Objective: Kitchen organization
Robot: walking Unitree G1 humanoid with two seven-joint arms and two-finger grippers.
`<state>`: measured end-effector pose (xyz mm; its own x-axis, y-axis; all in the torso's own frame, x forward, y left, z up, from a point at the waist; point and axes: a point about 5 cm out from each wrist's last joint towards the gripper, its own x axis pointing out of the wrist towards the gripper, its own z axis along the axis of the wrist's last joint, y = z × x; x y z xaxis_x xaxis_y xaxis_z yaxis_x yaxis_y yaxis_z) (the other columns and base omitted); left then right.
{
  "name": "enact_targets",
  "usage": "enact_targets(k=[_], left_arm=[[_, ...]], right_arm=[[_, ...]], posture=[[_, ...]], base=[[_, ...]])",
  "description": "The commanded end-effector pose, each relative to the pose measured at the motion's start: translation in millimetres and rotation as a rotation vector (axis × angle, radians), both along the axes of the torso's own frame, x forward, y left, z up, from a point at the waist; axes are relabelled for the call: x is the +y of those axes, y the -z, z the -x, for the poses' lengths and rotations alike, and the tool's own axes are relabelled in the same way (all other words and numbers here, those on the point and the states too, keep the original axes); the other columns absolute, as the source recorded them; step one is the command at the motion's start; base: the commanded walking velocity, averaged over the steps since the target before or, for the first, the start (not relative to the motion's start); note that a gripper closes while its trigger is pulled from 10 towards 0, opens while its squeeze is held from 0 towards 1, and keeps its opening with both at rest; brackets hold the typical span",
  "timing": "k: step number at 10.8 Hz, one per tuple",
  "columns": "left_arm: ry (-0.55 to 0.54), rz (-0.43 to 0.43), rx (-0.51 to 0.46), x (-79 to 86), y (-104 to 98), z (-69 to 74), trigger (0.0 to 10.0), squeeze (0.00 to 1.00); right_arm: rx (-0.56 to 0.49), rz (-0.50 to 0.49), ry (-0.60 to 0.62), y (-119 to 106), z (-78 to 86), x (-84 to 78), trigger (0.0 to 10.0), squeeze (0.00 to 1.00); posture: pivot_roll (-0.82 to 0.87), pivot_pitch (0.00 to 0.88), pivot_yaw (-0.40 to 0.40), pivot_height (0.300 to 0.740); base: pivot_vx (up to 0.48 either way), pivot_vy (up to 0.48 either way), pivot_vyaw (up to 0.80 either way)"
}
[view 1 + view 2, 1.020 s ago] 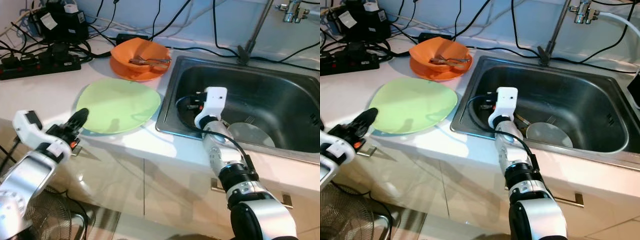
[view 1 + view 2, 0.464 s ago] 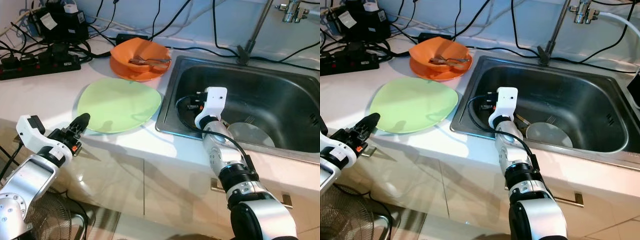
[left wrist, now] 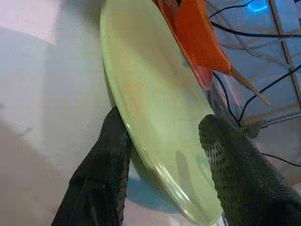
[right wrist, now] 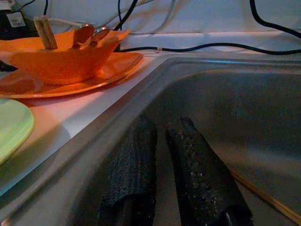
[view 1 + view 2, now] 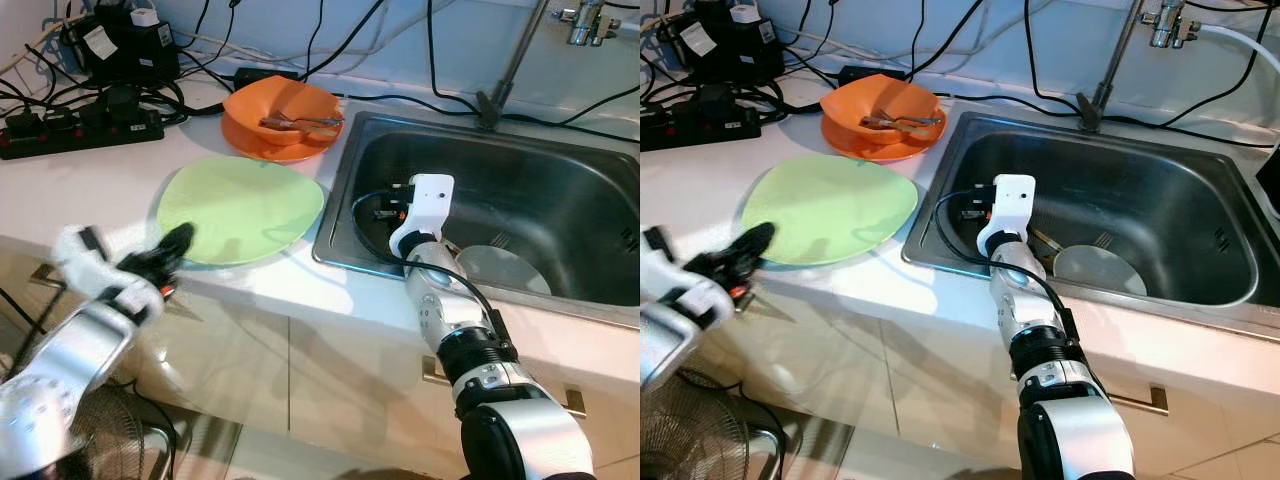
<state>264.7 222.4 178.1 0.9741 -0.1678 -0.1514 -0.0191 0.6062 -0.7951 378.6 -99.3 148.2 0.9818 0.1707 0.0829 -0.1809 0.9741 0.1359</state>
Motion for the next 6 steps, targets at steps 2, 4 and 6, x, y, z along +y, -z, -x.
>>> enact_targets(k=[2,4,6], left_arm=[[0.028,0.009,0.007,-9.6,-2,-11.1,10.0,0.0],[0.044,0.025,0.009,-18.4,-3,-16.9,10.0,0.0],[0.064,0.041,0.001,-29.7,-6,-22.8,10.0,0.0]], right_arm=[[0.004,0.006,0.009,1,1.2,-2.2,10.0,0.0],[0.003,0.008,0.014,1,1.4,-4.0,10.0,0.0],[0.0,0.01,0.016,1,1.2,-4.9,10.0,0.0]], posture=[[0.3,0.082,-0.031,0.74],[0.29,0.08,-0.03,0.74],[0.28,0.07,-0.03,0.74]], base=[[0.0,0.0,0.0],[0.0,0.0,0.0],[0.0,0.0,0.0]])
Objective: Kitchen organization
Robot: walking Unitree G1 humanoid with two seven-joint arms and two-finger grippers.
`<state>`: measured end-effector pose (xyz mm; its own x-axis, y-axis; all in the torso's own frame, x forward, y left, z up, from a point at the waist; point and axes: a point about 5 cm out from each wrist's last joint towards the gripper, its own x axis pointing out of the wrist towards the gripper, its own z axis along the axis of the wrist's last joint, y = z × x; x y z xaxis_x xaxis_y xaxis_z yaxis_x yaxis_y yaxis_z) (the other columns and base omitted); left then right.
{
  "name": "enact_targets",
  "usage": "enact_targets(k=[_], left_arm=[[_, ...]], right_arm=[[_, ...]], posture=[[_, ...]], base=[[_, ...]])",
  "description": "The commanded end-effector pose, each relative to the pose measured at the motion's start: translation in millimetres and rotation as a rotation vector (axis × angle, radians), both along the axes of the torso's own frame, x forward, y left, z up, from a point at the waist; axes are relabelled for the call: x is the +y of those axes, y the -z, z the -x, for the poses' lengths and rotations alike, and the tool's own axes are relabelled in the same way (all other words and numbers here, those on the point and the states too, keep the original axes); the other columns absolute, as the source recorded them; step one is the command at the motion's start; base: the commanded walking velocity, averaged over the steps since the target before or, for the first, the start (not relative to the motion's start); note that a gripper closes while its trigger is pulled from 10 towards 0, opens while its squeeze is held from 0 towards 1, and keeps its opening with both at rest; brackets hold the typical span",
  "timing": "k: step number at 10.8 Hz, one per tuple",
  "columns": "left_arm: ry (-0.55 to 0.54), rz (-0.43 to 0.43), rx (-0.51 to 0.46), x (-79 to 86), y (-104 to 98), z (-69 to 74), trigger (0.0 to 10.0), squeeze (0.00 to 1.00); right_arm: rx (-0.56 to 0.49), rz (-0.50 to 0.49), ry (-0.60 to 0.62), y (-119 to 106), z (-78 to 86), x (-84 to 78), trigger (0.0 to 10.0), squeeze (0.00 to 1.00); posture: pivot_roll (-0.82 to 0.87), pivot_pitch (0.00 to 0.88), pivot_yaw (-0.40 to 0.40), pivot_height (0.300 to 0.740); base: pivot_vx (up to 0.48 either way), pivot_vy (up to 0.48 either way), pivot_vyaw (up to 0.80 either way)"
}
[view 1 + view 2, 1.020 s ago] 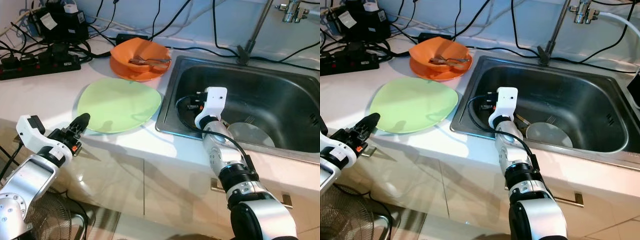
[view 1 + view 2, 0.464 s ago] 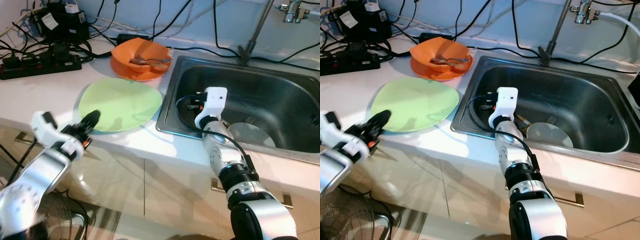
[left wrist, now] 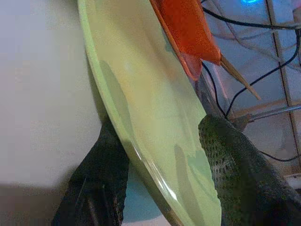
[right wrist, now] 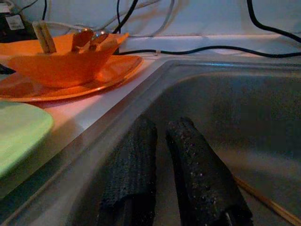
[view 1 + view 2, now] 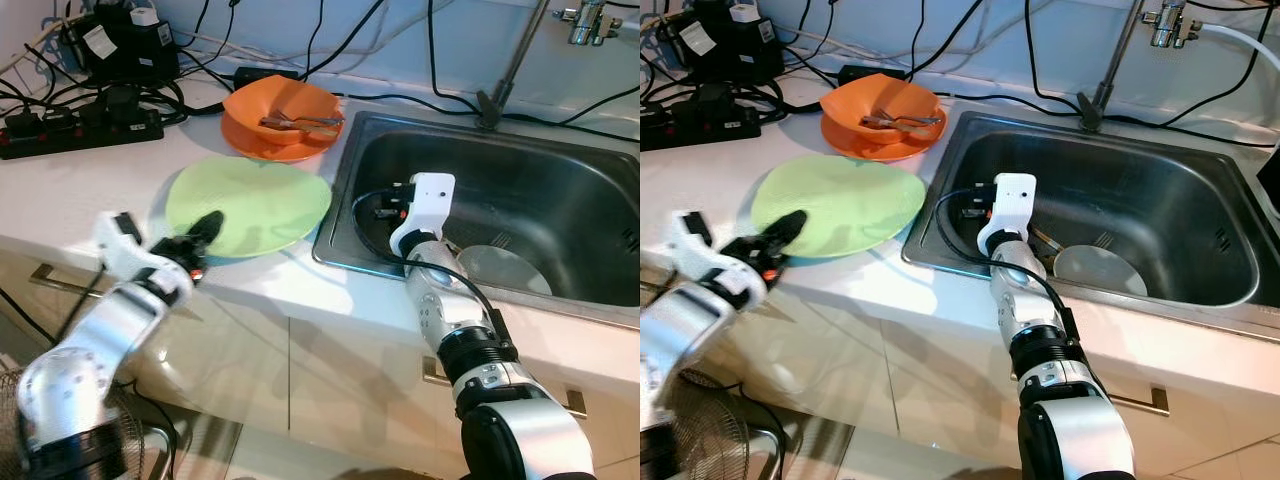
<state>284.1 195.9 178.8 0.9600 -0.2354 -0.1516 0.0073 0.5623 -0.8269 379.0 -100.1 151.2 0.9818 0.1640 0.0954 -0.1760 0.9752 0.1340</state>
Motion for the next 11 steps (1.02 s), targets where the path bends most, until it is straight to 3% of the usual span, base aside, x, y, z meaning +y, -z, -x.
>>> enact_targets(k=[1,2,3,11], left_arm=[[0.001,-0.008,-0.011,-4.5,-6,-4.8,10.0,0.0],[-0.002,-0.004,0.001,-7.1,-3,-7.1,9.6,0.0],[-0.011,-0.004,0.018,-8.6,0,-8.2,0.0,0.0],[-0.055,0.004,0.039,-8.3,4,-8.6,0.0,0.0]], right_arm=[[0.013,0.01,0.01,4,1.6,-4.0,10.0,0.0],[0.012,0.01,0.009,4,1.7,-3.6,10.0,0.0],[0.011,0.009,0.008,4,1.8,-3.4,10.0,0.0],[0.018,0.009,0.007,3,1.0,-3.6,10.0,0.0]], posture=[[0.28,0.067,-0.03,0.74],[0.28,0.064,-0.028,0.74],[0.28,0.062,-0.027,0.74],[0.28,0.074,-0.031,0.74]], base=[[0.0,0.0,0.0],[0.0,0.0,0.0],[0.0,0.0,0.0],[0.0,0.0,0.0]])
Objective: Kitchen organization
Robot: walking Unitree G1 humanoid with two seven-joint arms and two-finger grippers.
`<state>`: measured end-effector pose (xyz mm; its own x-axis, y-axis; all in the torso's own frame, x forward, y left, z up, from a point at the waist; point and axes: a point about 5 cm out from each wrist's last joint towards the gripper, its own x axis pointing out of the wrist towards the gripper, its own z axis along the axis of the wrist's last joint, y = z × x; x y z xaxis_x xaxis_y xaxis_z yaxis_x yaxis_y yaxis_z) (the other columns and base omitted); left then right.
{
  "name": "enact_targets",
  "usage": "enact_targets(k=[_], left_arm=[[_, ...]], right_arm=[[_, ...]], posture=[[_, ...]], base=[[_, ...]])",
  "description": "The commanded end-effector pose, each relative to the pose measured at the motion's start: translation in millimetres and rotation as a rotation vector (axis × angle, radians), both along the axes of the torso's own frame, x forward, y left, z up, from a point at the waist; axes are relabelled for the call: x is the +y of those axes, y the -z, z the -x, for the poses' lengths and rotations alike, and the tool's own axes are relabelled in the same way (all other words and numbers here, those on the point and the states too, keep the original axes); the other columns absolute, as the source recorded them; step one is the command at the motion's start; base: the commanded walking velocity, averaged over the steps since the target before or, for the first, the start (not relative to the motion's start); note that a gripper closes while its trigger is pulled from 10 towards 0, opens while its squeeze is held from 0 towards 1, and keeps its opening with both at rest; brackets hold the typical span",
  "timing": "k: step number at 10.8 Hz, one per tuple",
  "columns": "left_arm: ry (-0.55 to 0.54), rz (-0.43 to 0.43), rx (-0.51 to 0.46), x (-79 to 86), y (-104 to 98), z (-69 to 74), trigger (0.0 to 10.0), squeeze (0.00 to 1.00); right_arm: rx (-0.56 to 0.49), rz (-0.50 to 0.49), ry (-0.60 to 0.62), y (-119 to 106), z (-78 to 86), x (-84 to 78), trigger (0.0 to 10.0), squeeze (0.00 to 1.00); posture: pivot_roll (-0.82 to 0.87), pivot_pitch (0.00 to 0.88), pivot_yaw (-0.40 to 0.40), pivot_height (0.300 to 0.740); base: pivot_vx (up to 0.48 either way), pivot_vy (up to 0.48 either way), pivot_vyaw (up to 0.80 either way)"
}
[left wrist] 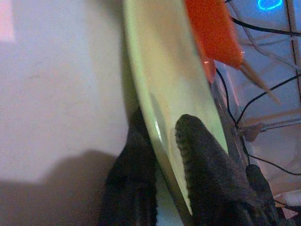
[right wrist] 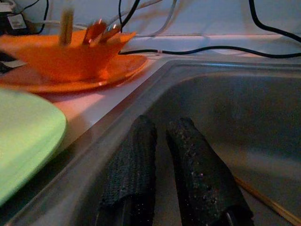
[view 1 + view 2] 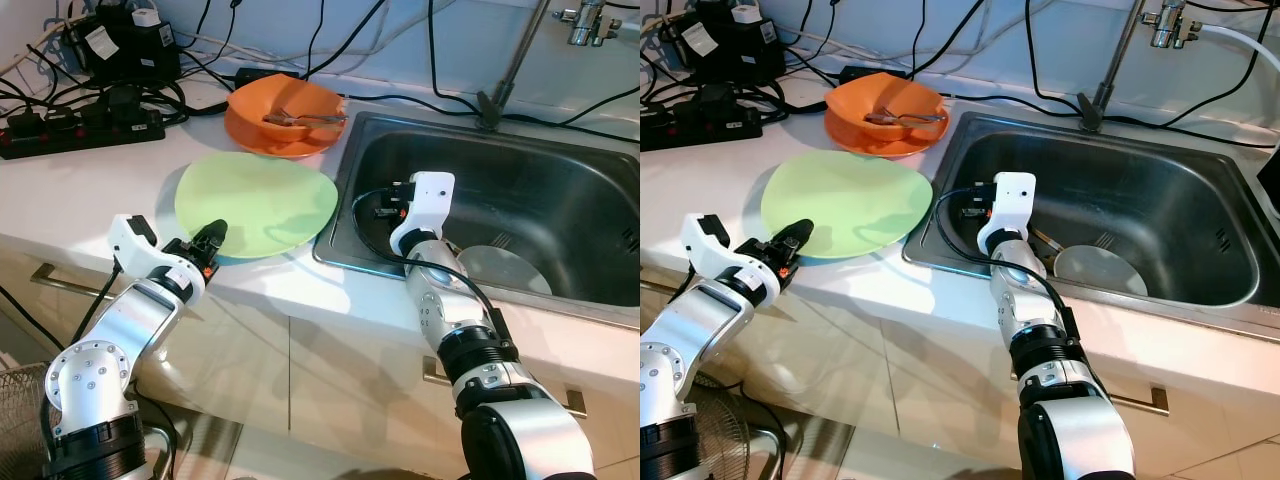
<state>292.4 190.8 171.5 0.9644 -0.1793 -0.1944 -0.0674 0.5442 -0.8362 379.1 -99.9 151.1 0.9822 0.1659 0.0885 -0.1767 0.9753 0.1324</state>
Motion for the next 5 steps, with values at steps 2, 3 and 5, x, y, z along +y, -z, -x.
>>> enact_targets(k=[2,3,5], left_arm=[[0.003,-0.011,-0.006,-3.9,-3,0.3,0.0,0.0],[-0.007,-0.001,-0.003,-5.6,-4,5.7,0.0,0.0],[-0.032,0.007,0.001,-4.6,-4,16.8,0.0,0.0]], right_arm=[[0.012,0.008,0.007,3,1.0,-3.6,10.0,0.0],[0.013,0.008,0.002,3,1.1,-3.0,10.0,0.0],[0.015,0.01,-0.003,3,0.9,-3.1,10.0,0.0]], posture=[[0.28,0.075,-0.03,0.74],[0.29,0.078,-0.034,0.74],[0.3,0.082,-0.041,0.74]], base=[[0.0,0.0,0.0],[0.0,0.0,0.0],[0.0,0.0,0.0]])
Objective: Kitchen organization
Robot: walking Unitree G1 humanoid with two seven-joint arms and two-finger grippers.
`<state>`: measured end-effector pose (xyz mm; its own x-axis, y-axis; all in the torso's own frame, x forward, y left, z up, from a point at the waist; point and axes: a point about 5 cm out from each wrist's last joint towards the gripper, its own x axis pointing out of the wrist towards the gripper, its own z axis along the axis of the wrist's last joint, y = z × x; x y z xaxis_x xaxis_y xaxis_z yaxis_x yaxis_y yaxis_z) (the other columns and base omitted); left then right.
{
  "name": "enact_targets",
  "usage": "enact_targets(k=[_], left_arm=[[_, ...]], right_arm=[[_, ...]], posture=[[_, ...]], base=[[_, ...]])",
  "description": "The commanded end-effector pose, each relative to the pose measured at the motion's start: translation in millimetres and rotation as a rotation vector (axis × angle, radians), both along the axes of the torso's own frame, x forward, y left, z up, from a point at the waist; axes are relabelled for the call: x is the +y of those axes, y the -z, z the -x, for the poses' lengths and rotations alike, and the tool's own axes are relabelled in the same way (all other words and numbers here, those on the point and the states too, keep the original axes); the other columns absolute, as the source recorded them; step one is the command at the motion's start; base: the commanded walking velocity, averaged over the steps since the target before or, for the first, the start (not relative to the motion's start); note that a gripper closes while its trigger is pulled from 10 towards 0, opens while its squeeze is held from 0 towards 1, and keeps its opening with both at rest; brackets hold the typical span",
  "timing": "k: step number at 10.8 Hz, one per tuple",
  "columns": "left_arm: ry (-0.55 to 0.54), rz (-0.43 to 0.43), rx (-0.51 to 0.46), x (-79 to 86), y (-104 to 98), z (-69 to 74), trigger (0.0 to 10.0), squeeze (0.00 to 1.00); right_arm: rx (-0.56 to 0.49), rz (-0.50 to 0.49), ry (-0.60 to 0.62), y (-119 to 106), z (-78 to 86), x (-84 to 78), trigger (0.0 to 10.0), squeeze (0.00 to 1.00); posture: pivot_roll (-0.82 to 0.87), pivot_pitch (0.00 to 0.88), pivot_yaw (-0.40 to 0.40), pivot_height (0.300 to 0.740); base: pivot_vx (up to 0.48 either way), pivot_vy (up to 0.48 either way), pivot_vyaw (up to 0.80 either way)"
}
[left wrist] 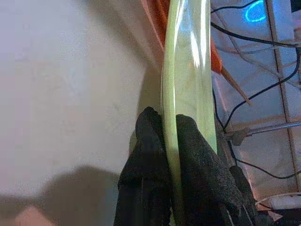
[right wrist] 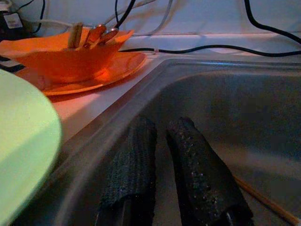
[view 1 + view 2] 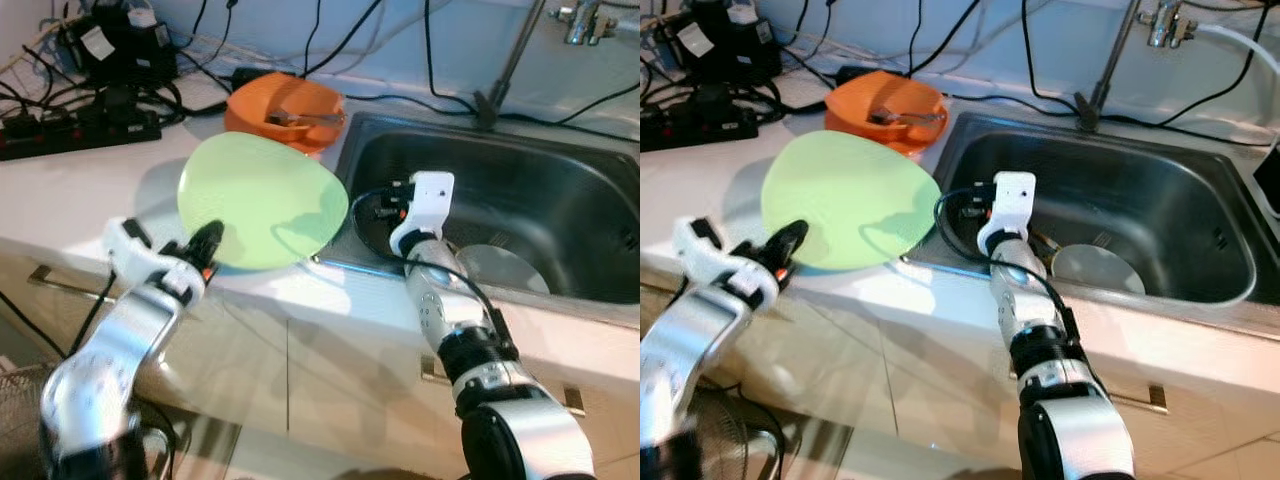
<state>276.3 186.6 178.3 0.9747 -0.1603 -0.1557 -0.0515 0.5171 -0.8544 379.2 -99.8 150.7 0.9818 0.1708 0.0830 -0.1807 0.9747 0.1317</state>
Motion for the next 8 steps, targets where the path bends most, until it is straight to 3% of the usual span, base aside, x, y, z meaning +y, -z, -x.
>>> enact_targets(k=[1,2,4,5,6,7,8], left_arm=[[-0.012,-0.024,0.037,0.2,3,4.1,0.0,0.0],[-0.004,-0.04,0.004,-1.7,4,10.0,0.0,0.0],[-0.039,-0.069,-0.099,-6.5,-12,6.0,0.0,0.0],[-0.048,-0.043,-0.156,-7.8,-20,5.3,0.0,0.0],[-0.055,-0.015,-0.247,-10.1,-34,4.5,8.3,0.0],[-0.067,-0.024,-0.306,-11.3,-44,2.2,10.0,0.0],[-0.064,-0.028,-0.363,-13.8,-52,0.4,10.0,0.0]], right_arm=[[0.01,0.009,0.0,2,0.8,-3.1,10.0,0.0],[0.014,0.009,-0.009,3,0.4,-0.8,10.0,0.0],[0.002,0.01,-0.003,-2,-1.2,-4.7,10.0,0.0],[-0.005,0.011,0.005,-4,-2.3,-8.2,10.0,0.0],[-0.017,0.006,0.014,-9,-4.2,-12.7,10.0,0.0],[-0.037,0.0,0.024,-15,-5.8,-15.7,10.0,0.0],[-0.058,-0.012,0.029,-22,-7.3,-18.0,10.0,0.0]], posture=[[0.3,0.082,-0.044,0.74],[0.31,0.075,-0.052,0.74],[0.3,0.067,-0.058,0.74],[0.3,0.061,-0.06,0.74],[0.29,0.057,-0.06,0.74],[0.29,0.053,-0.059,0.74],[0.29,0.047,-0.057,0.74]], base=[[0.0,0.0,0.0],[0.0,0.0,0.0],[0.0,0.0,0.0],[0.0,0.0,0.0],[0.0,0.0,0.0],[0.0,0.0,0.0],[0.0,0.0,0.0]])
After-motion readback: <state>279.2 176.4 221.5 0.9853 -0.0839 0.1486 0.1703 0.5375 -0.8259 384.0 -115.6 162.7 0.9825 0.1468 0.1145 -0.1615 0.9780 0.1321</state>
